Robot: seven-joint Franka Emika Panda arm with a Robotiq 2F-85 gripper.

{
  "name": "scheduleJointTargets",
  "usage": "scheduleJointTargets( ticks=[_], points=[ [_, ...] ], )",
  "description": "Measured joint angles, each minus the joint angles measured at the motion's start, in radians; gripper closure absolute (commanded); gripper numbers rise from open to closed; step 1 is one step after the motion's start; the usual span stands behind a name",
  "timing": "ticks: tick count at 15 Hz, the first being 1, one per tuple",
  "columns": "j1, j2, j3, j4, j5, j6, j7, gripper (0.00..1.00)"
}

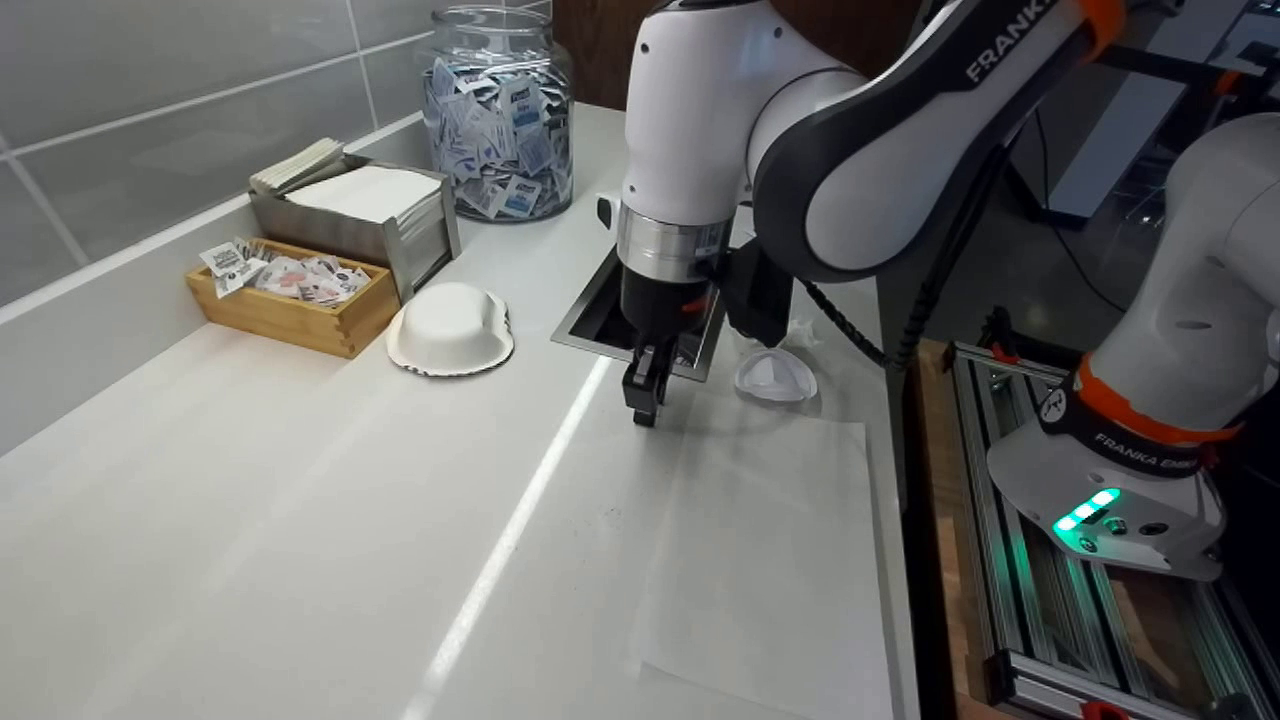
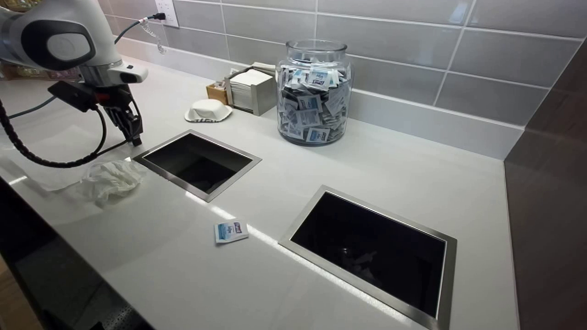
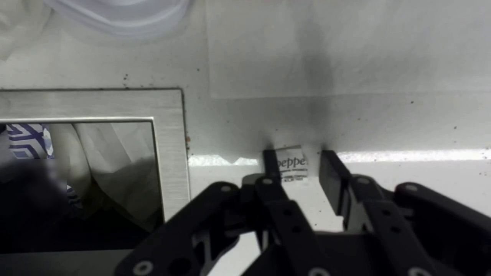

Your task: Squeeze the small white packet twice, pick up the small white packet and put it in the left bin

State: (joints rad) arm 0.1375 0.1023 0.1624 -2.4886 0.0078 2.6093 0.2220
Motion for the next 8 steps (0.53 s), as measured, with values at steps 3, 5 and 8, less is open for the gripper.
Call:
scheduleJointTargets(
  ticks=[3, 5, 8],
  points=[
    [0.004, 0.002, 0.0, 0.002, 0.0, 0.0, 0.0, 0.17],
    [0.009, 0.002, 0.0, 0.004, 0.0, 0.0, 0.0, 0.02],
    [0.013, 0.002, 0.0, 0.004, -0.002, 0.0, 0.0, 0.0]
  ],
)
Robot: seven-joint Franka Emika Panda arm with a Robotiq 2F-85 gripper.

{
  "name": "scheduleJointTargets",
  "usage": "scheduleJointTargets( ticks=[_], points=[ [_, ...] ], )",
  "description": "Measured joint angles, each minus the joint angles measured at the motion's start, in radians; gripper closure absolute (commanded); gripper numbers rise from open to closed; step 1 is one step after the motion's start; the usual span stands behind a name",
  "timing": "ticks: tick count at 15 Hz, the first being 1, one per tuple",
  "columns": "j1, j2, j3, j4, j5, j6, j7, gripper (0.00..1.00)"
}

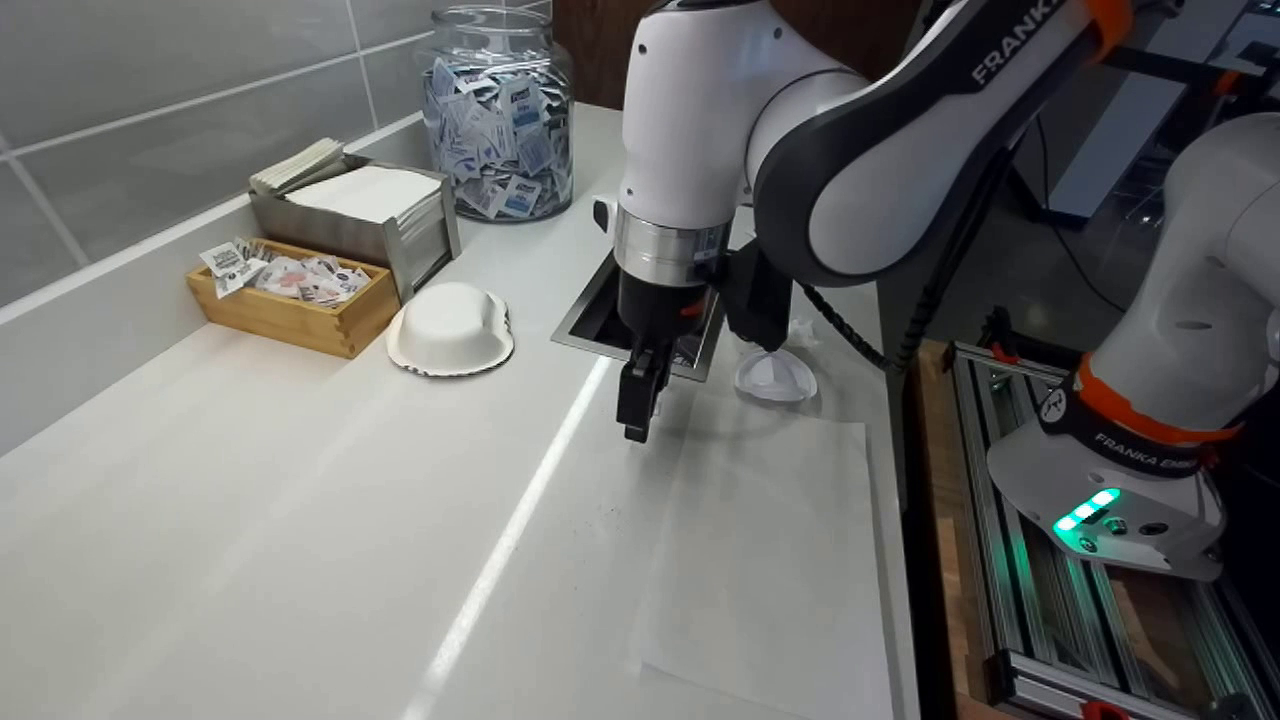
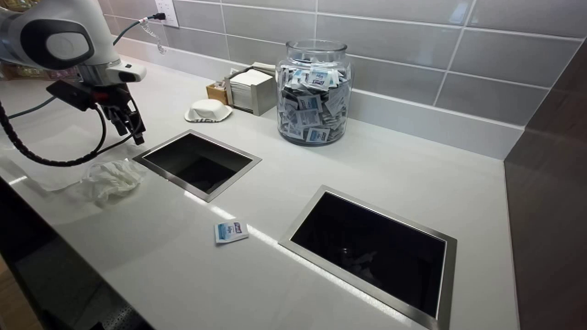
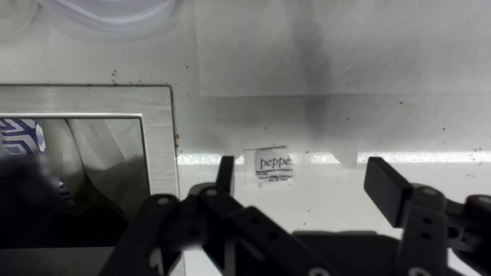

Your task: Squeeze the small white packet twice, pick up the small white packet and put it in the left bin

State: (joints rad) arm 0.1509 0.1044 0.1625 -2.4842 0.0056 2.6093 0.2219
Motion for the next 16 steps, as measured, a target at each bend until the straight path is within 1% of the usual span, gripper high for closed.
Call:
scheduleJointTargets(
  ticks=[8, 11, 12, 13, 14, 16],
  points=[
    [0.0, -0.001, -0.008, 0.0, -0.004, 0.0, 0.0, 0.0],
    [0.0, 0.001, -0.008, -0.001, -0.004, 0.0, 0.0, 0.19],
    [0.0, 0.001, -0.008, -0.001, -0.004, 0.0, 0.0, 0.19],
    [0.0, 0.001, -0.008, -0.002, -0.004, 0.0, 0.0, 0.27],
    [0.0, 0.002, -0.009, -0.002, -0.004, 0.0, 0.0, 0.32],
    [0.0, 0.003, -0.01, -0.002, -0.004, 0.0, 0.0, 0.27]
  ],
)
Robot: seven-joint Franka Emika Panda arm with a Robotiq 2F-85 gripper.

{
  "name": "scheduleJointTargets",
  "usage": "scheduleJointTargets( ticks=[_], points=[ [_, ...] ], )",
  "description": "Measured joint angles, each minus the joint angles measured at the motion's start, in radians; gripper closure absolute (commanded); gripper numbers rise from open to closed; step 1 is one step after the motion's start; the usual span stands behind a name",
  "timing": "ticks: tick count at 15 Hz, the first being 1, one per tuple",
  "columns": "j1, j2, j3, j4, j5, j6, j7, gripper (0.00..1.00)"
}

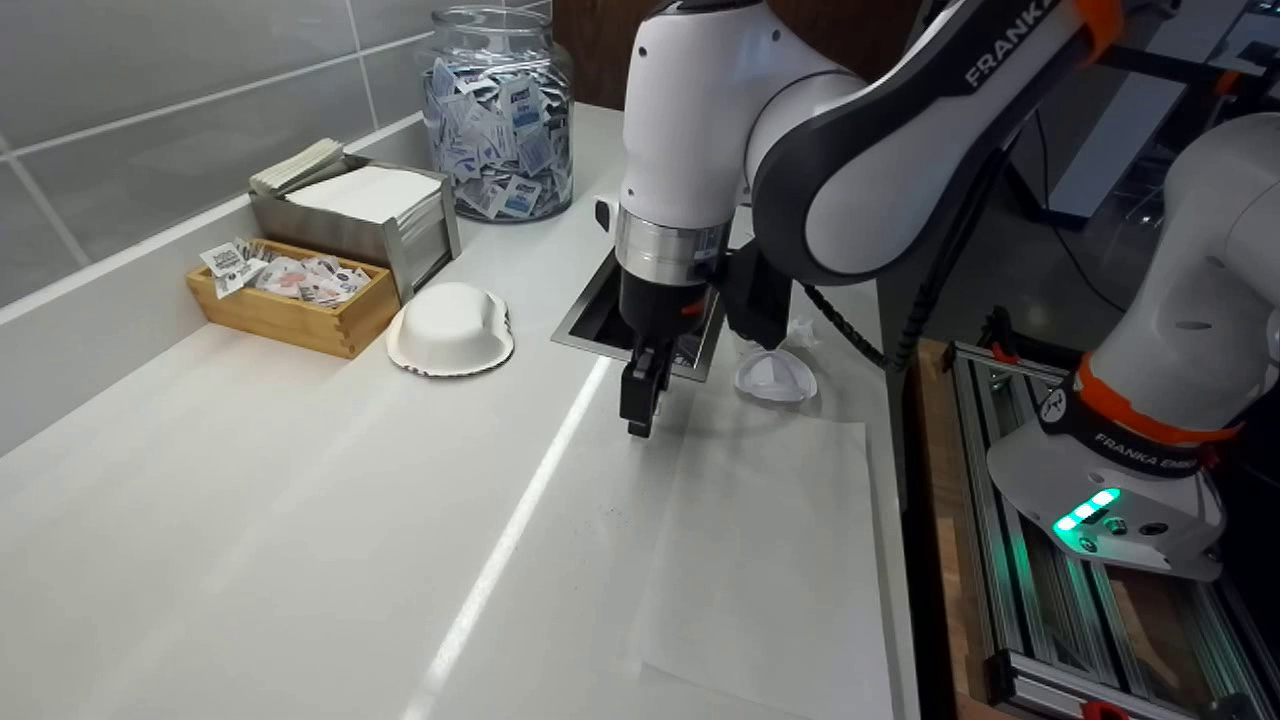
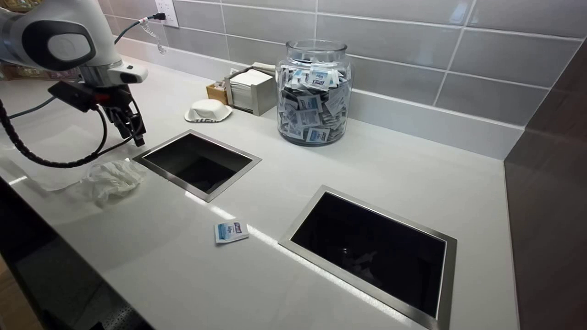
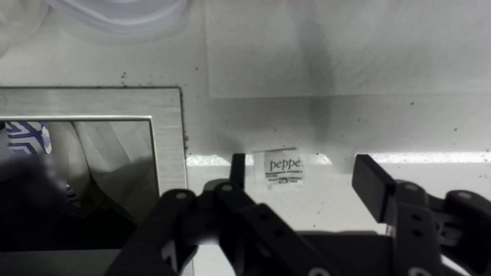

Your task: Squeeze the small white packet twice, pick up the small white packet and put it in the left bin

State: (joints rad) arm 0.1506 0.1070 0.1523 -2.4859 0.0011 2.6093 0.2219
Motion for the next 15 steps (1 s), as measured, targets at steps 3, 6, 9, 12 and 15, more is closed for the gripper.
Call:
scheduleJointTargets(
  ticks=[3, 6, 9, 12, 15],
  points=[
    [0.0, 0.001, -0.002, 0.0, 0.0, 0.0, 0.0, 0.24],
    [0.0, 0.001, -0.002, 0.0, 0.0, 0.0, 0.0, 0.23],
    [0.0, 0.001, -0.002, 0.0, 0.0, 0.0, 0.0, 0.26],
    [-0.001, 0.001, -0.006, -0.001, 0.0, 0.0, 0.0, 0.27],
    [-0.002, 0.001, -0.011, -0.001, 0.0, 0.0, 0.0, 0.29]
  ],
)
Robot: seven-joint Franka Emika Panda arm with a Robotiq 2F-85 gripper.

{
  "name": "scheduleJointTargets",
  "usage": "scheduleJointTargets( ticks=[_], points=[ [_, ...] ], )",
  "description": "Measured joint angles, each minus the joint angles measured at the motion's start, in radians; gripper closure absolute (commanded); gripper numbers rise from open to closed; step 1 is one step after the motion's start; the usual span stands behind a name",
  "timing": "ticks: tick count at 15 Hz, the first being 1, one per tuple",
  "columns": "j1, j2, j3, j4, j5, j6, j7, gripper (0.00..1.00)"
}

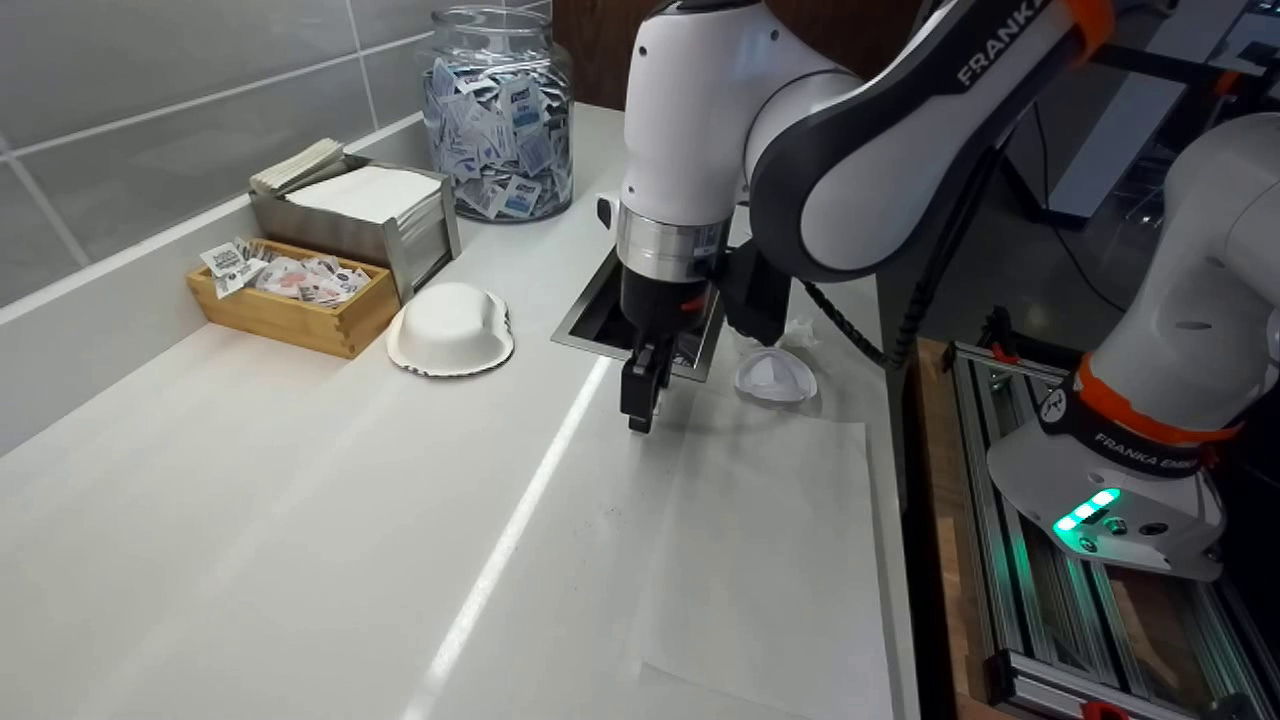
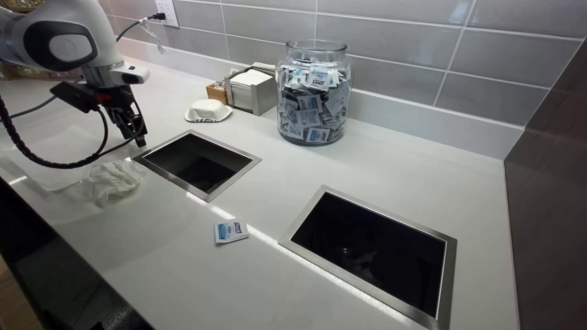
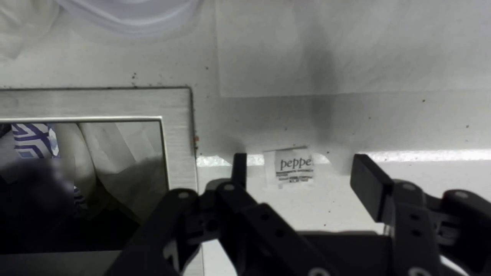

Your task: Squeeze the small white packet twice, pick up the small white packet and put it in the left bin

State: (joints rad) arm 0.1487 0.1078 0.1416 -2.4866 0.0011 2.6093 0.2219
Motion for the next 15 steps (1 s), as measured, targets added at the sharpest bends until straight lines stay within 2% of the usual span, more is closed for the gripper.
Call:
scheduleJointTargets(
  ticks=[4, 5, 7, 8, 10, 11, 12, 15],
  points=[
    [0.0, 0.001, -0.001, -0.001, 0.0, 0.0, 0.0, 0.44],
    [0.0, 0.001, -0.001, -0.001, 0.0, 0.0, 0.0, 0.53],
    [0.0, 0.001, -0.001, -0.001, 0.0, 0.0, 0.0, 0.56],
    [0.0, 0.001, -0.001, -0.001, 0.0, 0.0, 0.0, 0.63],
    [-0.001, -0.001, -0.006, -0.001, -0.001, 0.0, 0.0, 0.61],
    [-0.001, -0.002, -0.006, -0.001, -0.001, 0.0, 0.0, 0.65],
    [-0.001, -0.002, -0.008, -0.002, -0.002, 0.0, 0.0, 0.63],
    [-0.002, -0.004, -0.01, -0.002, -0.003, 0.0, 0.0, 0.68]
  ],
)
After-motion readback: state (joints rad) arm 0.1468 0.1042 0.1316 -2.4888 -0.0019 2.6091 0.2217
